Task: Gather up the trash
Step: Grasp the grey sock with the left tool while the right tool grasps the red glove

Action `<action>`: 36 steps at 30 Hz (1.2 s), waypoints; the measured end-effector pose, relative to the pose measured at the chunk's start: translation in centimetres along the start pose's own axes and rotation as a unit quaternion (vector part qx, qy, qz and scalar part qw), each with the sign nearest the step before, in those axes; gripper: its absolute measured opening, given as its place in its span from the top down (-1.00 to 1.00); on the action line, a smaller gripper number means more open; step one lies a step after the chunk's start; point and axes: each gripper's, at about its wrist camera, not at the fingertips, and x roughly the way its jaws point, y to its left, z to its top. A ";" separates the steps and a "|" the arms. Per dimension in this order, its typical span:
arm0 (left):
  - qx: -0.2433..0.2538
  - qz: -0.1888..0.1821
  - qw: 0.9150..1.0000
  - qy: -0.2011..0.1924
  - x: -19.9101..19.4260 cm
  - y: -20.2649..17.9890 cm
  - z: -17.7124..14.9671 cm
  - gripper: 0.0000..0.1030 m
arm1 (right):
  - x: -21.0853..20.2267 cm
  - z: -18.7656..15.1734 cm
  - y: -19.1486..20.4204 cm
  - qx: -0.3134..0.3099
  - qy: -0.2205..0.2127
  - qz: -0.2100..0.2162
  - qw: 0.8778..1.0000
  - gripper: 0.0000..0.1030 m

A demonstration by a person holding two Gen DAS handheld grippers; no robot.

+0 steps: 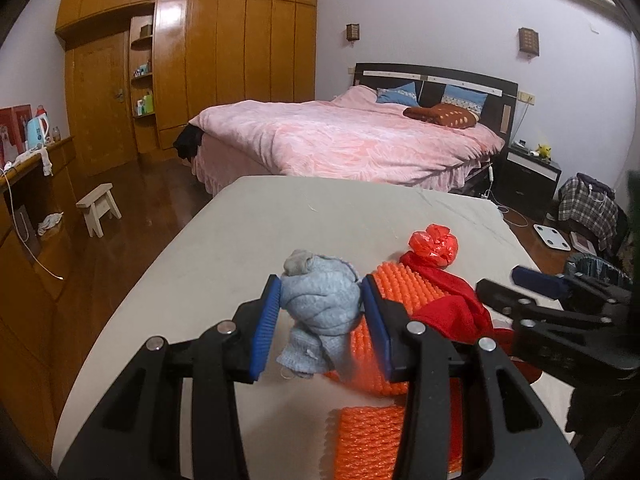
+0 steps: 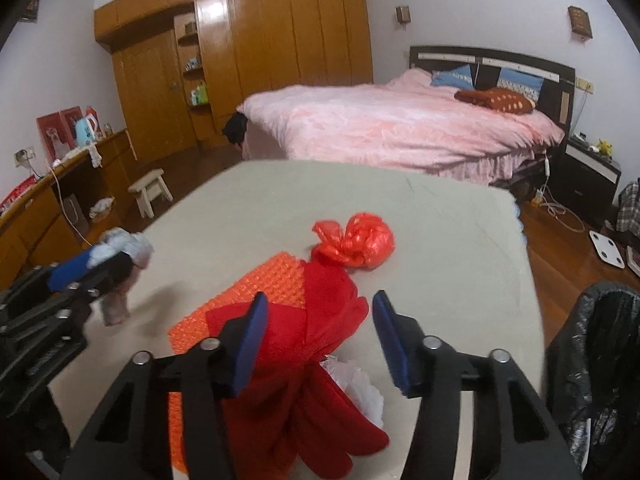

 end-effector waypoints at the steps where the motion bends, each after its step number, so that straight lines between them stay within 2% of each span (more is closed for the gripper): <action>1: 0.001 0.000 1.000 0.001 0.1 0.0 0.0 0.22 | 0.3 -0.1 -0.1 0.001 0.006 -0.003 1.000 0.06; 7: -0.003 -0.003 1.000 0.007 0.6 0.4 -0.2 0.22 | 2.3 -1.3 -0.7 0.009 0.043 -0.004 0.999 0.19; 12: -0.001 -0.005 1.000 0.010 0.7 0.1 -0.5 0.22 | 2.5 -1.7 -1.1 0.018 0.057 0.025 0.998 0.79; 13: -0.002 -0.006 1.000 0.010 0.6 0.0 -0.5 0.22 | 2.4 -1.7 -1.2 0.021 0.058 0.031 0.998 0.83; 16: -0.001 -0.007 1.000 0.008 0.4 0.0 -0.5 0.22 | 1.7 -1.3 -1.6 0.023 0.052 0.034 0.998 0.87; 23: 0.004 -0.014 1.000 0.000 -0.4 -0.6 -0.1 0.22 | -2.1 0.6 -2.4 0.017 0.003 0.035 0.999 0.88; 36: 0.020 -0.047 0.998 -0.021 -2.3 -3.8 1.4 0.22 | -7.0 2.7 -5.0 0.029 -0.047 0.030 0.998 0.88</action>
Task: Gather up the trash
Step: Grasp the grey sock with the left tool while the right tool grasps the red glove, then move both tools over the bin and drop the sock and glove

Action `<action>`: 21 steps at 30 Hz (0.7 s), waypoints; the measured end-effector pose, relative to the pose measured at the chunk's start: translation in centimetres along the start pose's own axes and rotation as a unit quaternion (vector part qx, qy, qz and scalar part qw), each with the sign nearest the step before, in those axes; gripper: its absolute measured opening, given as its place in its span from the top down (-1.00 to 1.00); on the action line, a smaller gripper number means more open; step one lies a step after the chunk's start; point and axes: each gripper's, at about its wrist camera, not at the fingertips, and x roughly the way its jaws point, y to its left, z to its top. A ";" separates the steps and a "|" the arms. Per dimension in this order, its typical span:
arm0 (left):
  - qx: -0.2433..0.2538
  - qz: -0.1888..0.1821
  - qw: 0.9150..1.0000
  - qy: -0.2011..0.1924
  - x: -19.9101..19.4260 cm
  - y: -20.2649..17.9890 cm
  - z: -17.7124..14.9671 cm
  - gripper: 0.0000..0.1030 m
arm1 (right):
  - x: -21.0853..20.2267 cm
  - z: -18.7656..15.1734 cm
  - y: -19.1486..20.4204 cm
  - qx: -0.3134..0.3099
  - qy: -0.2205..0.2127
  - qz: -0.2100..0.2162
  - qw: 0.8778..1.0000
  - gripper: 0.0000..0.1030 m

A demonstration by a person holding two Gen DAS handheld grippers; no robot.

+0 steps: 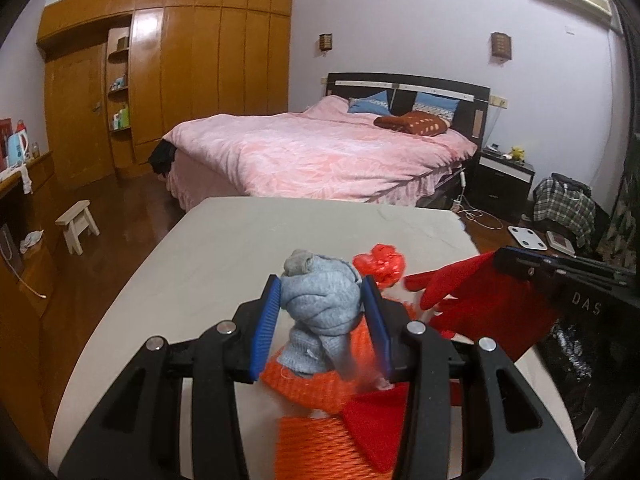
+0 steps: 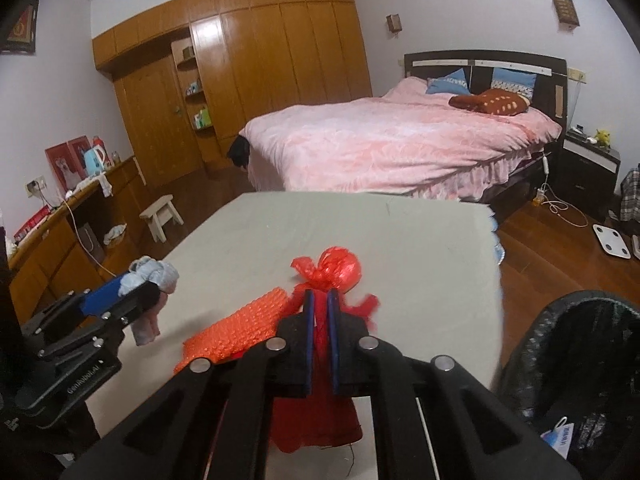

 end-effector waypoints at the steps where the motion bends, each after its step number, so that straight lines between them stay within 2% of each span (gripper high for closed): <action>1: 0.002 -0.003 1.000 -0.001 -0.1 -0.4 0.1 0.22 | -0.4 0.2 -0.2 0.000 -0.004 -0.001 1.000 0.88; 12: 0.019 -0.040 0.999 -0.005 0.2 -4.4 1.2 0.22 | -3.5 1.3 -3.6 0.016 -0.031 -0.025 0.999 0.88; 21: 0.041 -0.084 0.996 -0.010 1.0 -9.0 2.1 0.22 | -7.1 2.0 -7.8 0.032 -0.052 -0.064 0.996 0.88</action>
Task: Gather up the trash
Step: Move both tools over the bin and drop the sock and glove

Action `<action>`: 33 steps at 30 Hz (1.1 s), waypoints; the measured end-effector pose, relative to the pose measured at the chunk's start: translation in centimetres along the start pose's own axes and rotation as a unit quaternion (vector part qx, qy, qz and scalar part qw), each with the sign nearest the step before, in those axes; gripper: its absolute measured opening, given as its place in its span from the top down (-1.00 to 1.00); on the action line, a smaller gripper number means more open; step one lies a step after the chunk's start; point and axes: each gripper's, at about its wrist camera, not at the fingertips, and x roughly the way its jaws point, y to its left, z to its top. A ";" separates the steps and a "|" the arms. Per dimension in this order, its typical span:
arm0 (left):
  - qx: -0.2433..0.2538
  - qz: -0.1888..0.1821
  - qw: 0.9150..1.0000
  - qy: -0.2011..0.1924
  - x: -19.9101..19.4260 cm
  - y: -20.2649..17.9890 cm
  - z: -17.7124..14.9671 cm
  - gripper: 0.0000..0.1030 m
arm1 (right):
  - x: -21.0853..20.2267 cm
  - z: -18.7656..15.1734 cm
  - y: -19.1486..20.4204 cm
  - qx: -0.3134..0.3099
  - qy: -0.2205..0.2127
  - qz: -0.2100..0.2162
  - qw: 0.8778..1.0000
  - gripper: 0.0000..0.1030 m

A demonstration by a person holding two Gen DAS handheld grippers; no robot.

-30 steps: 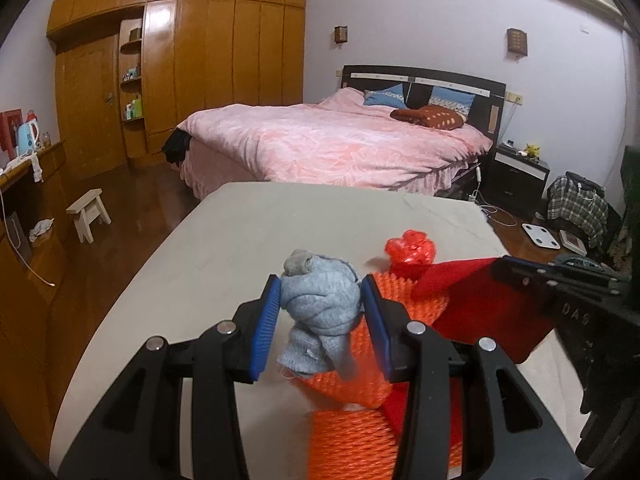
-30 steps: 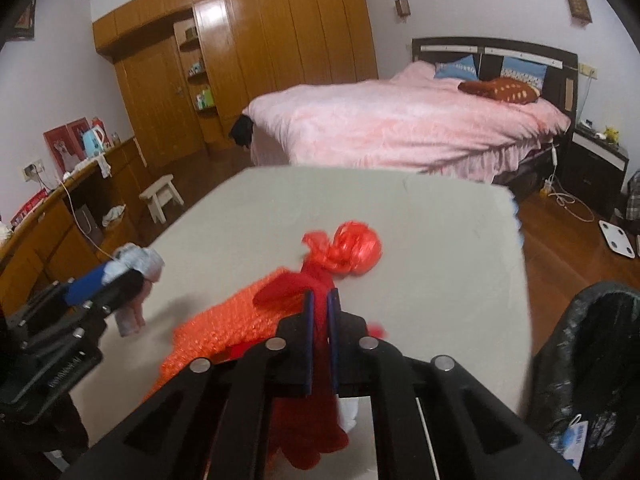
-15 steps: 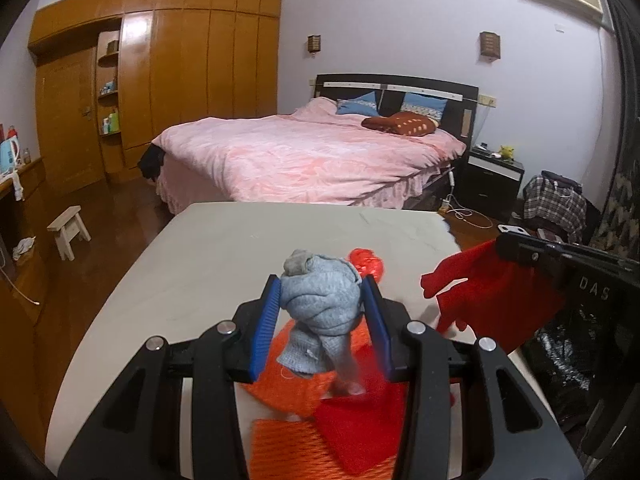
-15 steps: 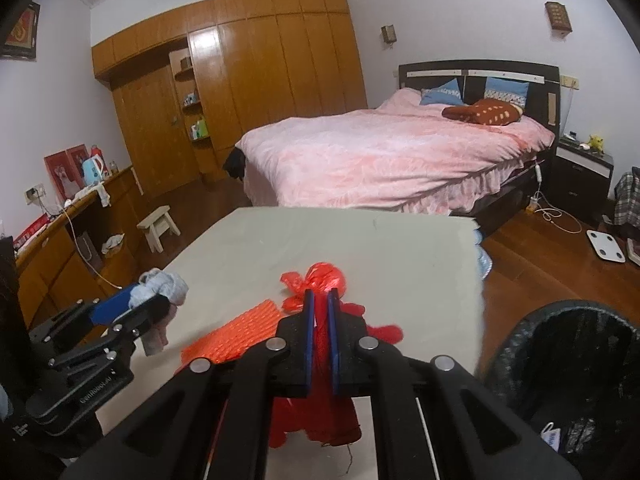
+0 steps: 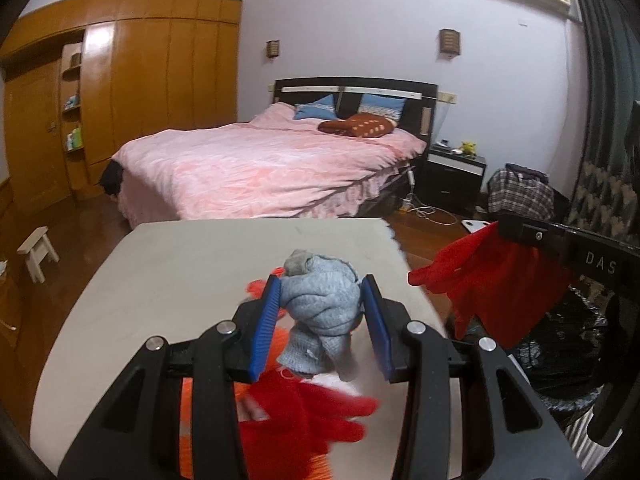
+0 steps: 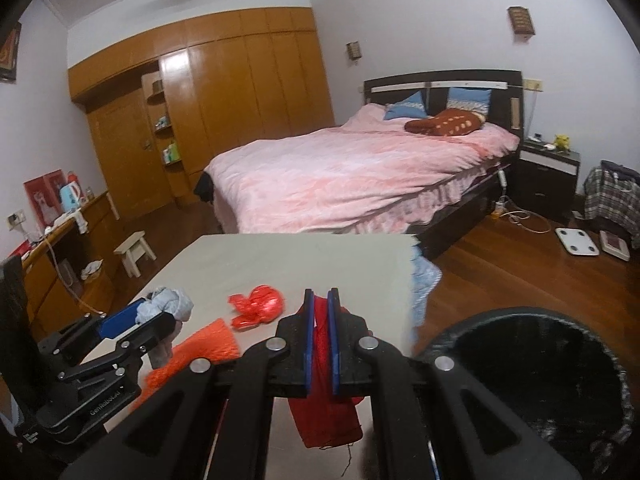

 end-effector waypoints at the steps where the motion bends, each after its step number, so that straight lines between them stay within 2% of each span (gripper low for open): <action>1: 0.003 -0.006 1.000 -0.001 0.2 -0.6 0.2 0.22 | -0.3 0.1 -0.5 0.001 -0.002 -0.005 1.000 0.88; 11: 0.029 -0.067 0.997 -0.007 2.0 -7.5 1.1 0.22 | -3.2 -0.3 -6.3 0.019 -0.010 -0.068 0.997 0.88; 21: 0.051 -0.141 0.989 0.003 4.2 -15.2 1.2 0.21 | -5.5 -2.1 -12.1 0.043 0.001 -0.129 0.991 0.88; 24: 0.058 -0.171 0.983 0.011 5.0 -17.1 0.9 0.13 | -5.8 -2.8 -13.8 0.050 0.011 -0.150 0.987 0.83; 25: 0.060 -0.178 0.982 0.013 5.2 -17.6 0.8 -0.02 | -5.9 -3.0 -14.2 0.053 0.012 -0.156 0.986 0.83; 27: 0.066 -0.185 0.980 0.017 5.6 -18.6 0.3 -0.21 | -6.2 -3.4 -15.0 0.061 0.014 -0.168 0.984 0.58; 31: 0.072 -0.182 0.980 0.024 5.6 -18.6 -0.7 -0.38 | -7.3 -3.9 -15.9 0.064 0.005 -0.188 0.980 0.13; 33: 0.072 -0.173 0.982 0.024 5.5 -18.1 -0.7 -0.49 | -7.5 -4.0 -15.8 0.060 -0.002 -0.197 0.979 -0.37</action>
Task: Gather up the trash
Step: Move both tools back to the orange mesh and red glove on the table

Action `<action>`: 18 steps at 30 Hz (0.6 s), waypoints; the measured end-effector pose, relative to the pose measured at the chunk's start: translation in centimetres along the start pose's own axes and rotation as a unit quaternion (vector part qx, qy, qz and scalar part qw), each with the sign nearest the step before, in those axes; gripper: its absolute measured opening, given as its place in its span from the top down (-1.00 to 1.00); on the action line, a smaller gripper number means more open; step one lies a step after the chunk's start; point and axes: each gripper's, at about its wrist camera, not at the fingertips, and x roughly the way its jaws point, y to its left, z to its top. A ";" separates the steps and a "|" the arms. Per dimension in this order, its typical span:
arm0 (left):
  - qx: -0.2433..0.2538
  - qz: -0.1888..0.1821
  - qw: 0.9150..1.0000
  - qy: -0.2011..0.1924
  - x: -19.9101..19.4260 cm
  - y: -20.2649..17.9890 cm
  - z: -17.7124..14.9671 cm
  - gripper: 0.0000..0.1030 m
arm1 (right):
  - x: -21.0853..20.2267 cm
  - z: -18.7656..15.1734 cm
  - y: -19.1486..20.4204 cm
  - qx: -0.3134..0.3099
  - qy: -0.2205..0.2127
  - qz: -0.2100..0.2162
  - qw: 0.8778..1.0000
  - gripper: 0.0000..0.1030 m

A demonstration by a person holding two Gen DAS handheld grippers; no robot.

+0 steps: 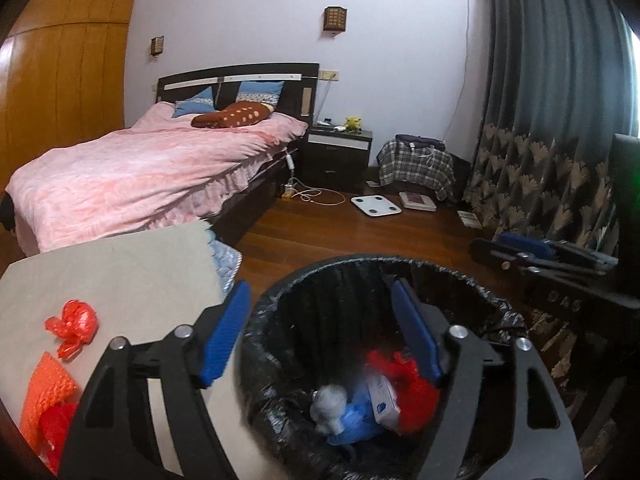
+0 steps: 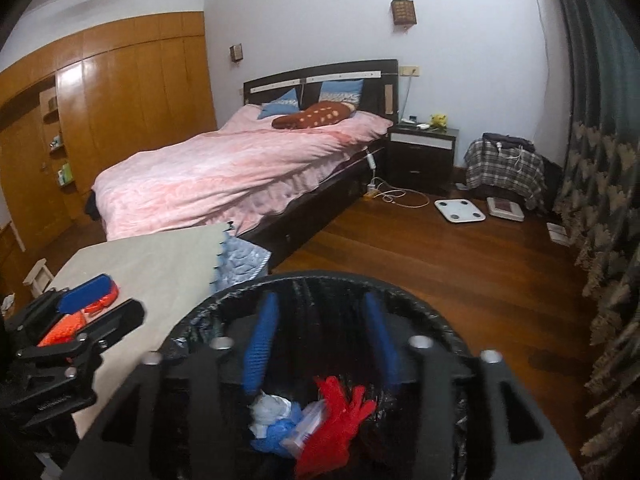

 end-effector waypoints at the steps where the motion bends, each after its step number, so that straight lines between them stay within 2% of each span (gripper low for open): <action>1: 0.000 0.010 1.000 -0.001 -0.4 0.4 -0.2 -0.57 | -0.2 0.0 0.1 0.000 -0.007 -0.003 1.000 -0.50; 3: 0.000 0.027 1.000 -0.003 -1.2 1.2 -0.6 -0.66 | -0.6 -0.1 0.4 0.003 -0.014 -0.001 1.000 -0.88; 10: -0.021 0.083 0.996 -0.003 -4.3 5.4 -1.4 -0.74 | -0.7 -0.1 3.7 0.004 -0.020 0.040 0.999 -0.89; 18: -0.047 0.163 0.985 -0.008 -9.0 11.4 -2.9 -0.74 | 0.1 -1.1 9.8 -0.013 -0.012 0.091 0.996 -0.89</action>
